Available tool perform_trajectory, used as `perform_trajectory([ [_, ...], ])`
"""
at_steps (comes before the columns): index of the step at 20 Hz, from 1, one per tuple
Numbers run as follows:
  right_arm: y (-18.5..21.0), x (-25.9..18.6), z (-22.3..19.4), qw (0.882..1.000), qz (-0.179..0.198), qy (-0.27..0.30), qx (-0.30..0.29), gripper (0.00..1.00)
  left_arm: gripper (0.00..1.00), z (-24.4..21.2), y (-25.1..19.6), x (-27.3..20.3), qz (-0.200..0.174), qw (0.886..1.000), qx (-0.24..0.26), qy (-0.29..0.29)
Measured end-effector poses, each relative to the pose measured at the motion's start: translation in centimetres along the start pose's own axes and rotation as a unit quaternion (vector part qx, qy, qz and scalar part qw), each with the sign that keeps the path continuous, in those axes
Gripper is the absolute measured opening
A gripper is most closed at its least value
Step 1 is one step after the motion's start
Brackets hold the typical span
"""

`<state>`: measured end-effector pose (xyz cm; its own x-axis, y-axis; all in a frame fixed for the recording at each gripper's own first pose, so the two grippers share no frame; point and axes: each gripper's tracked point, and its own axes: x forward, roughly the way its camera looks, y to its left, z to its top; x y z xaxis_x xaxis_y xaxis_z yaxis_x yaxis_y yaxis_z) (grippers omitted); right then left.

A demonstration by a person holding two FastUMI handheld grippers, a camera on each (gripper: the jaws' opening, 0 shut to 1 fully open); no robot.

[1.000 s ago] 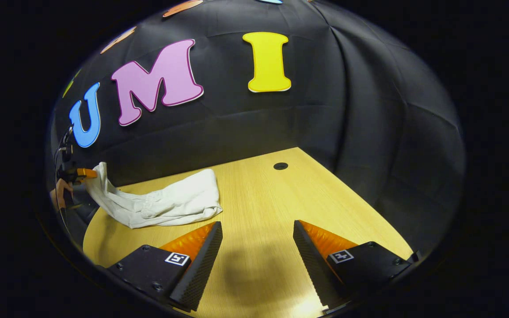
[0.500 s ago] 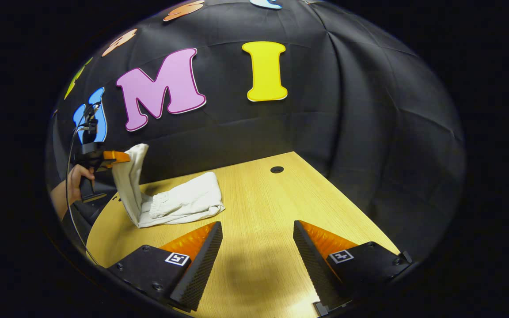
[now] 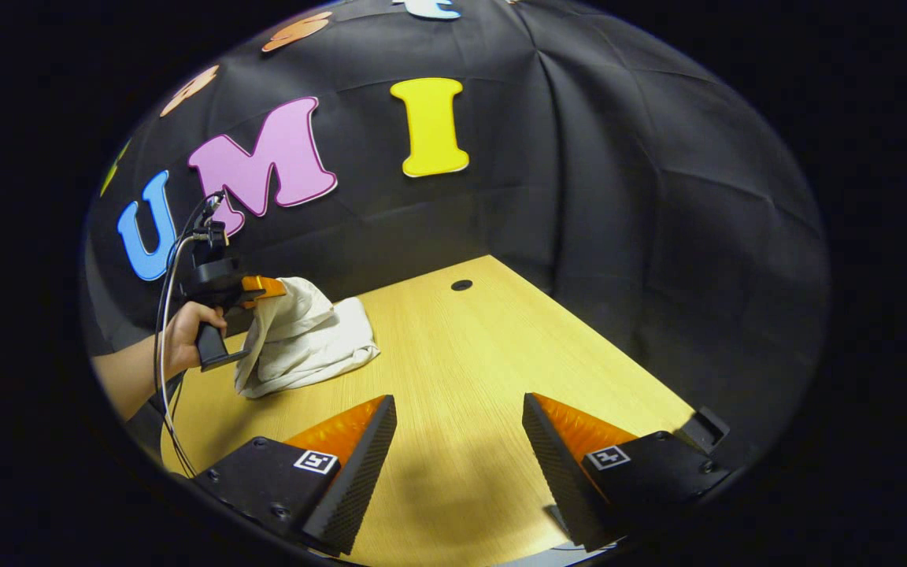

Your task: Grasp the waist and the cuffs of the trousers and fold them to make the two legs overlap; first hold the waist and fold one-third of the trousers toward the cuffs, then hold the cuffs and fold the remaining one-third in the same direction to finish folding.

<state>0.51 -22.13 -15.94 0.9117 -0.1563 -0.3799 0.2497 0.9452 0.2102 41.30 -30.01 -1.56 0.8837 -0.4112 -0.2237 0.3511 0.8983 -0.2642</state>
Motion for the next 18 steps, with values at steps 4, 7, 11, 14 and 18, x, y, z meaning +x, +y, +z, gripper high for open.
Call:
perform_trajectory([
  [4,0.0,-1.3,-1.8,1.000,0.001,0.017,0.003,0.98,0.08,-2.2,-0.4,0.7,0.024,0.999,0.035,0.015],
  [7,0.5,-1.9,-1.4,1.000,0.006,0.011,-0.003,0.98,0.19,-3.4,-1.2,0.3,0.029,0.997,0.062,0.024],
  [11,0.9,-2.5,-0.8,1.000,0.014,-0.002,-0.012,0.98,0.76,-3.7,-2.1,-1.9,0.009,0.998,0.058,0.015],
  [14,1.4,-2.7,0.1,1.000,0.022,-0.012,-0.011,0.98,0.97,-4.0,-0.8,-5.8,0.028,0.997,0.067,0.015],
  [18,2.6,-3.3,1.2,0.998,0.042,-0.026,-0.025,0.98,0.97,-2.8,1.3,-14.4,0.060,0.994,0.090,-0.018],
])
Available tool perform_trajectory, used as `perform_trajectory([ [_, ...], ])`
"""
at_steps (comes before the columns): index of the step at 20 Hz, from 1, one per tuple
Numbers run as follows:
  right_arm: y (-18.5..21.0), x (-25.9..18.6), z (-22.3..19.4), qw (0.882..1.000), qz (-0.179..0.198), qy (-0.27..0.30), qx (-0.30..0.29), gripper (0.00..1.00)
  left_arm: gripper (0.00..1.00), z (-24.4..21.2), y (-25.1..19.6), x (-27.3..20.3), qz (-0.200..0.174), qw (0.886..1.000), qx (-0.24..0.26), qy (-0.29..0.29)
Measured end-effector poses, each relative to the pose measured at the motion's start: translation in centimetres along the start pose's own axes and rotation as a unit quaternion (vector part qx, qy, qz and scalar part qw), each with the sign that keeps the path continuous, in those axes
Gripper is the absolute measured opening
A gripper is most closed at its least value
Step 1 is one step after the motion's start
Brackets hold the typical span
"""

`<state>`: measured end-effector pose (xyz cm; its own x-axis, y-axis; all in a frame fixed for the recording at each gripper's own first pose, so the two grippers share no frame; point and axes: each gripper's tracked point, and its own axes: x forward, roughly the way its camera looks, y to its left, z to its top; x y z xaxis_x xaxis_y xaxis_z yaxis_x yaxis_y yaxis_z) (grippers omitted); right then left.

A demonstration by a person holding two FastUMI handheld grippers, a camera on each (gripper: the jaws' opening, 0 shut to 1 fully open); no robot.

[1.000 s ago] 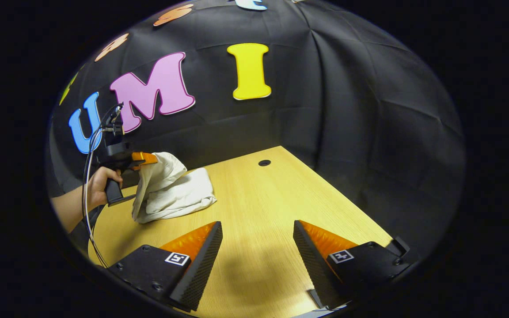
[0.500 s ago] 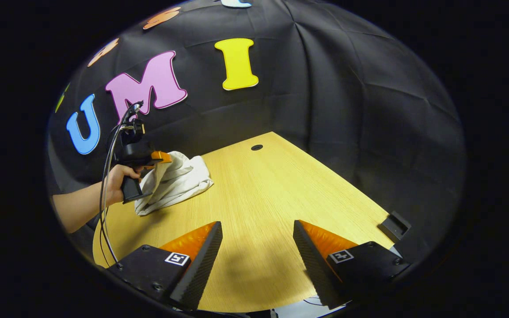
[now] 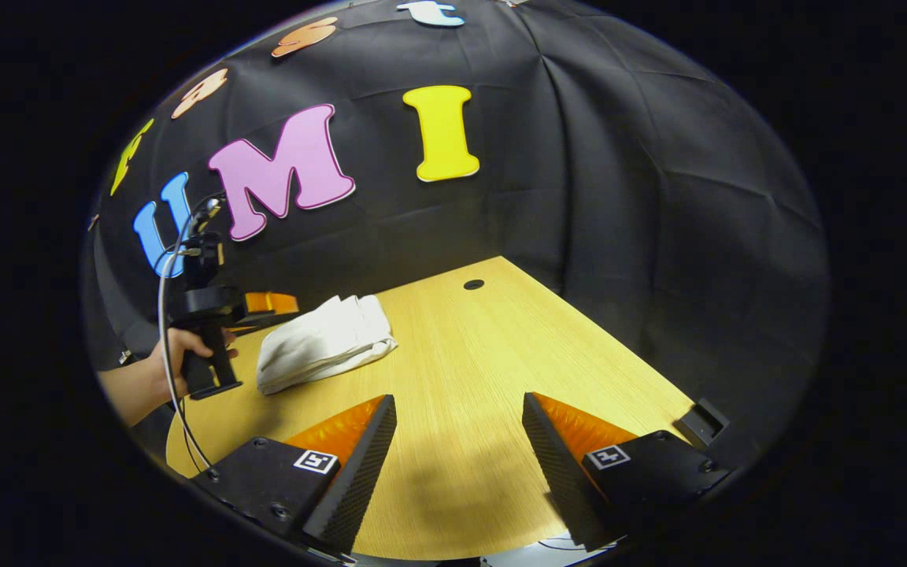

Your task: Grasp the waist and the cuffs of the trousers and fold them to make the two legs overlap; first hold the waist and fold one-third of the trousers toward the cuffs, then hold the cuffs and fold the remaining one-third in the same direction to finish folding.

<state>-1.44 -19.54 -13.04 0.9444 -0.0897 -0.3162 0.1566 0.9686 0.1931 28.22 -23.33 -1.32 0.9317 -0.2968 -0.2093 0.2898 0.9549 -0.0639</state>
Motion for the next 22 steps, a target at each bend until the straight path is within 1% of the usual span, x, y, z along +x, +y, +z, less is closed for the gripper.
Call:
perform_trajectory([
  [2,0.3,-0.6,0.3,1.000,0.007,-0.002,-0.013,0.98,0.97,0.2,1.4,-4.8,0.014,1.000,0.005,-0.019],
  [5,1.2,-2.4,1.1,0.999,0.022,-0.010,-0.027,0.98,0.97,-0.5,3.0,-12.2,0.028,0.999,-0.010,-0.035],
  [8,2.4,-5.1,2.1,0.998,0.041,-0.019,-0.038,0.98,0.97,-2.5,4.3,-19.3,0.051,0.997,-0.028,-0.041],
  [9,3.0,-6.1,2.2,0.998,0.053,-0.019,-0.037,0.98,0.97,-3.3,4.7,-21.6,0.058,0.997,-0.031,-0.042],
  [12,4.7,-8.9,2.5,0.995,0.085,-0.024,-0.050,0.98,0.97,-6.2,5.6,-27.6,0.085,0.995,-0.029,-0.049],
  [15,6.4,-11.4,2.1,0.991,0.114,-0.030,-0.069,0.98,0.97,-9.8,6.2,-31.9,0.106,0.993,-0.027,-0.048],
  [17,7.2,-12.9,1.4,0.988,0.125,-0.034,-0.080,0.98,0.97,-11.6,6.9,-34.1,0.118,0.991,-0.028,-0.050],
  [19,7.8,-14.0,0.9,0.987,0.132,-0.038,-0.083,0.98,0.97,-12.6,7.4,-35.9,0.127,0.990,-0.031,-0.051],
  [22,8.7,-15.3,0.6,0.985,0.138,-0.045,-0.088,0.98,0.97,-12.6,8.8,-37.7,0.137,0.988,-0.042,-0.057],
])
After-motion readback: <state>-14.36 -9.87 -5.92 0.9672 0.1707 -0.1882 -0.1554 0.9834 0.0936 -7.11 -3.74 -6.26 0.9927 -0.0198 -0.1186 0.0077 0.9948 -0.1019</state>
